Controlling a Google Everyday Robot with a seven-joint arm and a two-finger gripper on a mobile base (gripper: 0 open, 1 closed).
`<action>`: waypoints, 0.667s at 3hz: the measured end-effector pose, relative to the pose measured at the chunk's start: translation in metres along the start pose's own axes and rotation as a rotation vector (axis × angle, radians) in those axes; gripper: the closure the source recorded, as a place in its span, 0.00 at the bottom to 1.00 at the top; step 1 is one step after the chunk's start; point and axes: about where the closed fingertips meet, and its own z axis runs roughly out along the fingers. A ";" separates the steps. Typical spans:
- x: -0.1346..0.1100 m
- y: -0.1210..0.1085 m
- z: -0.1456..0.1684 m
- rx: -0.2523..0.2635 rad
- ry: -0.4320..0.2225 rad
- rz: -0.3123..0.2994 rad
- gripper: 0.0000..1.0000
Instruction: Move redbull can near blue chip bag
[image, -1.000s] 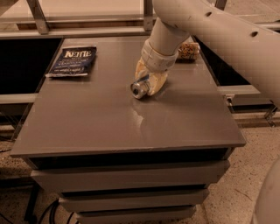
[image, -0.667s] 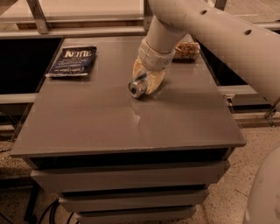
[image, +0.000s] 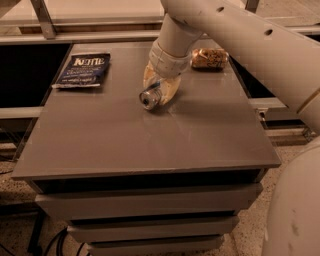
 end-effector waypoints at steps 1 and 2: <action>-0.009 -0.009 0.003 -0.002 0.004 -0.031 1.00; -0.015 -0.018 0.008 -0.003 0.021 -0.041 1.00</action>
Offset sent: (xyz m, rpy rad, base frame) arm 0.0041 0.0379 0.0025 -0.0398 -0.0463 0.0320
